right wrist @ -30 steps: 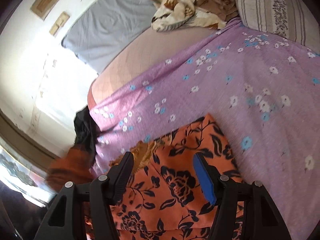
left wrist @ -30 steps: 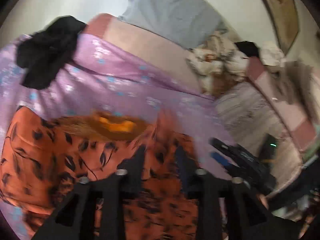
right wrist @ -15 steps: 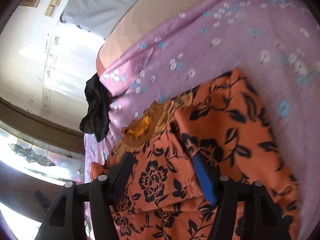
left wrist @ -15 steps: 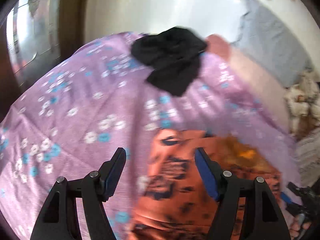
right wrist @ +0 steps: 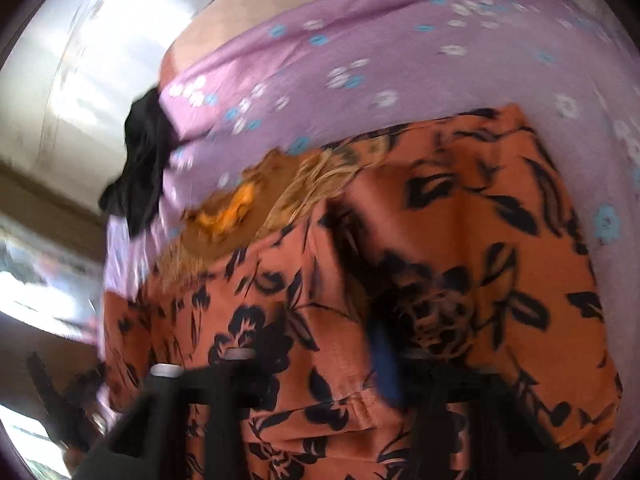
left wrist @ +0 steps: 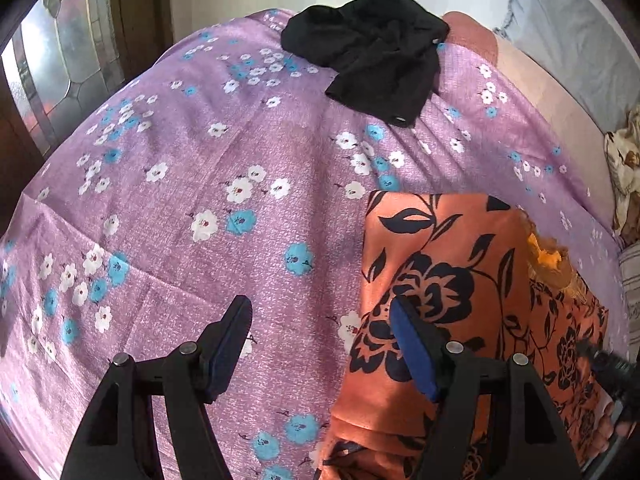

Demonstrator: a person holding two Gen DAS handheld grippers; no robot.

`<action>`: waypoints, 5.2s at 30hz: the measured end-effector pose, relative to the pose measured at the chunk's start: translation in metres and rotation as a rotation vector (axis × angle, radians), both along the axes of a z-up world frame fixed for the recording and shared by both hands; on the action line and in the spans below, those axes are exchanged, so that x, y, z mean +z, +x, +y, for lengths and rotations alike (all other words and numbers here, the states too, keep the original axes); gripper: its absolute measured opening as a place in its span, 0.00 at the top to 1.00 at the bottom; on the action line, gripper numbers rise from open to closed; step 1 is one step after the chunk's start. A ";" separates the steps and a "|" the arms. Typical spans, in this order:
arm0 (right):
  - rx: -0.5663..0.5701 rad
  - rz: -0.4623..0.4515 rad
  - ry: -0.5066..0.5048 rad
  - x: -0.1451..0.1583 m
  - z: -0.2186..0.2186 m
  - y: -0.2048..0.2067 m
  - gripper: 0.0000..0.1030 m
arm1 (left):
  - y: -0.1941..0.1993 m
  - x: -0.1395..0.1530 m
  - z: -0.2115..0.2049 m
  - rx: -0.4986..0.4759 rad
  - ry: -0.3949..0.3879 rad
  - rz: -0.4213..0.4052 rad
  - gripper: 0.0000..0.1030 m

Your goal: Fold small clothes

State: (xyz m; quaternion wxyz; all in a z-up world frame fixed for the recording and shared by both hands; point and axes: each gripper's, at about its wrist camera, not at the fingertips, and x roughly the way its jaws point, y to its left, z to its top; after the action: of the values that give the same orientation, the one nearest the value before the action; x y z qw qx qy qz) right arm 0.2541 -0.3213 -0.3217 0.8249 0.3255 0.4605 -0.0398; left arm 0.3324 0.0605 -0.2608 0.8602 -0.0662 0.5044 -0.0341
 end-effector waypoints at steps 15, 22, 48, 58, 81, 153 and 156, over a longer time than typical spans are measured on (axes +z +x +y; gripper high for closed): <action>-0.135 -0.048 -0.017 0.040 -0.060 -0.050 0.87 | 0.000 0.004 -0.053 -0.080 0.076 -0.050 0.30; -0.361 -0.020 -0.036 0.043 -0.103 -0.067 0.56 | -0.003 -0.009 -0.091 -0.177 0.188 -0.044 0.30; -0.005 -0.123 0.001 0.049 -0.043 -0.020 0.54 | 0.003 -0.022 -0.100 -0.204 0.181 0.000 0.29; 0.013 0.039 0.039 0.021 -0.058 -0.041 0.69 | 0.003 -0.037 -0.084 -0.125 0.128 0.041 0.04; 0.064 -0.053 -0.046 0.033 -0.031 -0.014 0.70 | -0.015 -0.030 -0.104 -0.163 0.281 -0.095 0.00; 0.054 -0.289 0.007 0.077 0.007 -0.294 0.32 | -0.284 0.095 -0.010 -0.168 0.286 -0.336 0.00; 0.048 -0.294 -0.002 0.082 0.005 -0.305 0.32 | -0.290 0.106 -0.010 -0.162 0.279 -0.364 0.00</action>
State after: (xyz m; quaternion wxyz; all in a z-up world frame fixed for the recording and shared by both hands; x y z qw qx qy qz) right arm -0.0514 -0.3162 -0.2399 0.8844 0.3159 0.3425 0.0275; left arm 0.0426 0.0508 -0.1544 0.9322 0.1013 0.3447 -0.0441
